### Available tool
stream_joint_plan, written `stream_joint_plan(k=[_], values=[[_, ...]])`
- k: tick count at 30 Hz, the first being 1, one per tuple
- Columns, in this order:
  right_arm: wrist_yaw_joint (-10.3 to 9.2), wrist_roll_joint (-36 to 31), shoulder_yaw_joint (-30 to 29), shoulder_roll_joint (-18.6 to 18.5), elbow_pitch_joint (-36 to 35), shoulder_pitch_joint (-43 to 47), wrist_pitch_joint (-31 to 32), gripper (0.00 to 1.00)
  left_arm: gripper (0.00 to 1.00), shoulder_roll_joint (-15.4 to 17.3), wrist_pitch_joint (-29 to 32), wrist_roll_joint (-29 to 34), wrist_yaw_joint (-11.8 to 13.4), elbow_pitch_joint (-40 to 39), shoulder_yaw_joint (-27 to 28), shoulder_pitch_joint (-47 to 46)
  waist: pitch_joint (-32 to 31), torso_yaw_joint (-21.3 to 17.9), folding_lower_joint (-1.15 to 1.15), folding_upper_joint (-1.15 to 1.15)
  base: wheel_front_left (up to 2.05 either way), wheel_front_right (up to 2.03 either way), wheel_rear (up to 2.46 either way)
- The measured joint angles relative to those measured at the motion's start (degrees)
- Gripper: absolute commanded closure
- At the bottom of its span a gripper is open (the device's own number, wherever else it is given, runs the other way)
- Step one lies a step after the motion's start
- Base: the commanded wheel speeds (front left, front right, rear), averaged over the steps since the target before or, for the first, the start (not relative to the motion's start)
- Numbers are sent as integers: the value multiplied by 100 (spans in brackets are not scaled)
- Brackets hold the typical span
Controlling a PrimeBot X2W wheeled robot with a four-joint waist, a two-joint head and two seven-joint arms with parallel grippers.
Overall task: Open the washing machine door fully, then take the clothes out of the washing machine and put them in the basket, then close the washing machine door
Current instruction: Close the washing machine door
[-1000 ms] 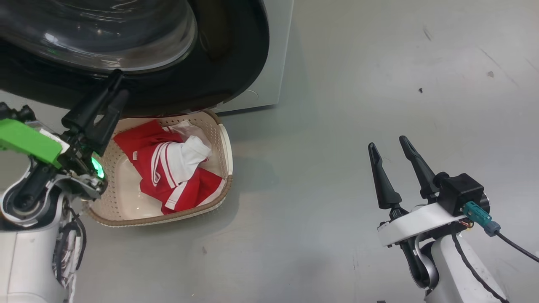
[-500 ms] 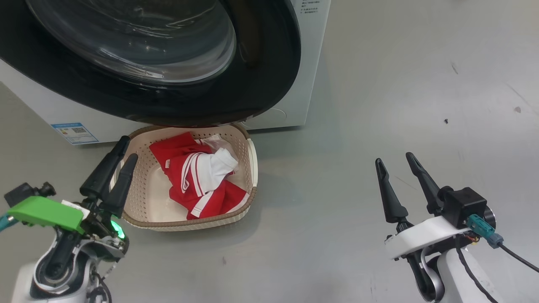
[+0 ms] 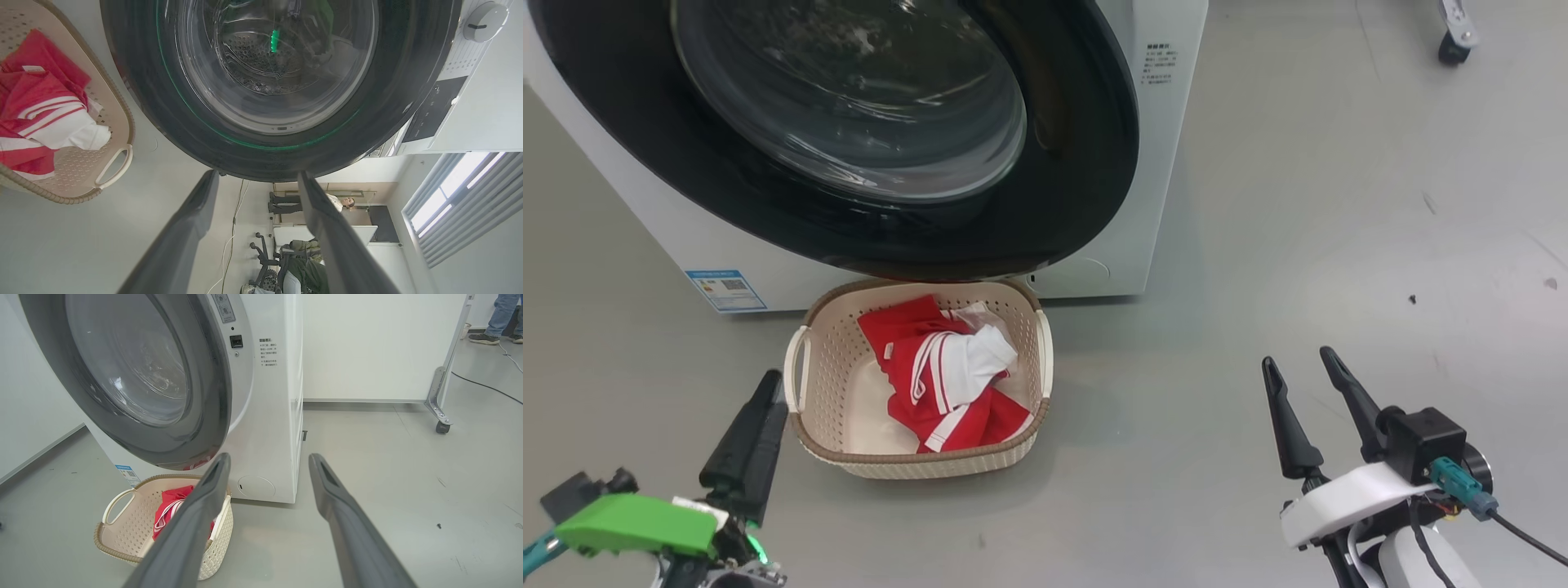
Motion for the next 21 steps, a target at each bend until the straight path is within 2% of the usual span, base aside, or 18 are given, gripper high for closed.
stream_joint_plan(k=[3, 5, 13, 19, 21], values=[[-1, -2, -4, 1, 27, 102, 0, 0, 0, 10, -363, 586, 0, -70, -5, 178, -132, 44, 0, 0, 0, 0, 0], [-30, -16, -27, 1, 24, 170, 0, 0, 0, 29, -742, 1330, 0, -103, -30, 252, -220, 74, 0, 0, 0, 0, 0], [-42, -102, -22, -7, -18, 284, 0, 0, 0, 501, -1889, 3516, -1, -460, -378, 326, -530, 196, 0, 0, 0, 0, 0], [-42, -144, 14, -4, -56, 350, 0, 0, 0, 822, -2506, 5041, 0, -486, -646, 439, -730, 216, 0, 0, 0, 0, 0], [-42, -146, 40, -3, -70, 410, 1, 0, 0, 1002, -2617, 5615, 76, -491, -802, 510, -782, 205, 0, 0, 0, 0, 0]])
